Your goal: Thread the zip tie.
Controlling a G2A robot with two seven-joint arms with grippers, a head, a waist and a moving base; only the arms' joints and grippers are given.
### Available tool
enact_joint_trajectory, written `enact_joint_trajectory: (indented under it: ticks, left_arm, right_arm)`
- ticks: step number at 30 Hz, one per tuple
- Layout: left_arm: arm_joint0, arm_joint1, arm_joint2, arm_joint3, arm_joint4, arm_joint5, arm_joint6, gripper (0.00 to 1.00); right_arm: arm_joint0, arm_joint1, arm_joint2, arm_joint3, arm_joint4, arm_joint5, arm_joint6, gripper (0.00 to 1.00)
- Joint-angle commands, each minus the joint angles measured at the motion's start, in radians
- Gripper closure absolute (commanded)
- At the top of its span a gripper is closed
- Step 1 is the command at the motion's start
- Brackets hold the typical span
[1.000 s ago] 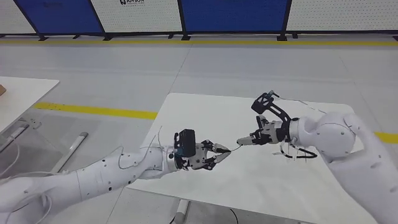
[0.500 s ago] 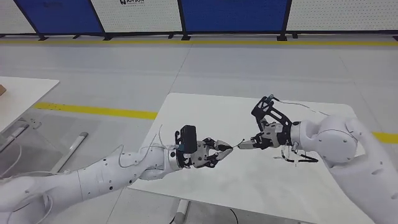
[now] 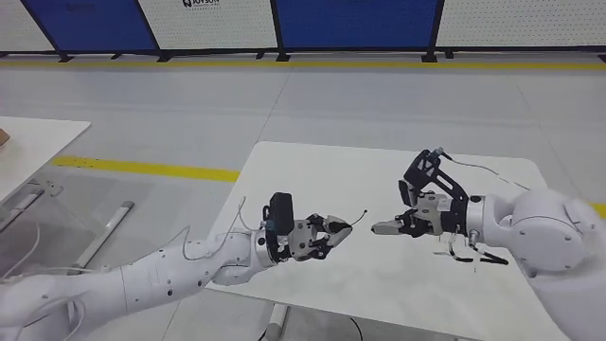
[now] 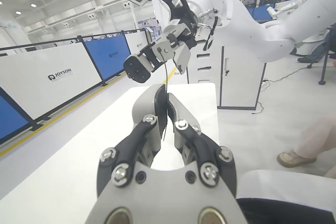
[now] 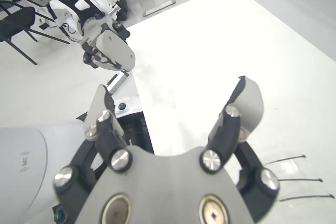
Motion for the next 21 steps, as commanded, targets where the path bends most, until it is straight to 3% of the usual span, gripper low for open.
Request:
enact_joint_trajectory:
  ticks: [1, 11, 16, 21]
  left_arm:
    - [0.0, 0.0, 0.0, 0.0, 0.001, 0.0, 0.0, 1.0]
    - [0.002, 0.0, 0.0, 0.0, 0.0, 0.0, -0.005, 1.0]
    - [0.007, -0.003, 0.0, -0.019, -0.011, 0.0, -0.077, 1.0]
    - [0.003, 0.005, 0.0, -0.038, -0.046, 0.0, -0.13, 1.0]
  right_arm:
    - [0.0, 0.0, 0.0, 0.0, -0.001, 0.0, 0.001, 0.0]
    - [-0.002, 0.0, 0.0, 0.001, -0.005, 0.001, -0.003, 0.0]
    - [-0.003, 0.004, 0.016, -0.005, -0.03, 0.0, -0.034, 0.0]
    - [0.009, 0.013, 0.008, -0.027, 0.014, 0.0, -0.044, 0.0]
